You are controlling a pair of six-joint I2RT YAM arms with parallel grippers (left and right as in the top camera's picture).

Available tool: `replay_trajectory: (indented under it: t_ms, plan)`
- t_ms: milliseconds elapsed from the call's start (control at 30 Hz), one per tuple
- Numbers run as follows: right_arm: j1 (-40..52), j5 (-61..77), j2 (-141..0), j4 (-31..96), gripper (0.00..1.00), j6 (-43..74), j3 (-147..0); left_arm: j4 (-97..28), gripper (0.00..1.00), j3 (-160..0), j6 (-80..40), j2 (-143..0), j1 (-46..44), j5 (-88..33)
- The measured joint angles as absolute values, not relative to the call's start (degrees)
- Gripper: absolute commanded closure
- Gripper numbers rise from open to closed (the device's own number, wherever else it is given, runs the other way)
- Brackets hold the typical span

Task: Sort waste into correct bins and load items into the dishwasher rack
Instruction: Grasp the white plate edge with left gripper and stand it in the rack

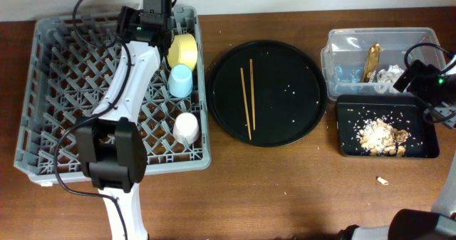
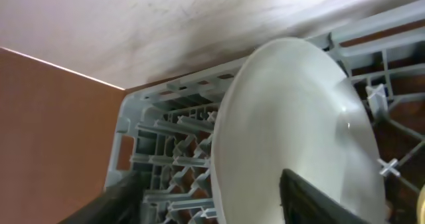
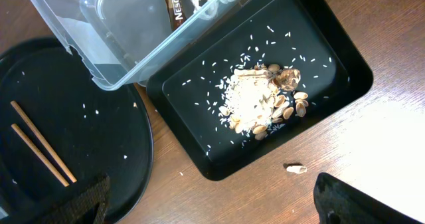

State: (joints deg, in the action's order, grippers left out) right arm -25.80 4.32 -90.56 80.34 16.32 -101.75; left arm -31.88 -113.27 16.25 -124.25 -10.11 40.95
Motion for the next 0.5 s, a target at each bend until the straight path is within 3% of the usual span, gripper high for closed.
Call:
replay_trajectory:
  t_ms: [167,300,433,500]
  plan:
    - [-25.8,4.3,-90.6,80.3,0.02,16.3,-101.8,-33.1,0.30,-114.7,13.7,-124.1,-10.0,36.1]
    - [-25.8,4.3,-90.6,80.3,0.01,16.3,-101.8,-40.2,0.43,-117.2,12.8,-118.1,-11.8,19.9]
    - [-25.8,4.3,-90.6,80.3,0.02,16.3,-101.8,-45.9,0.42,-118.5,8.1,-113.0,-18.8,2.5]
    - [-25.8,4.3,-90.6,80.3,0.02,16.3,-101.8,-48.4,0.38,-118.5,3.2,-114.4,-23.0,-0.7]
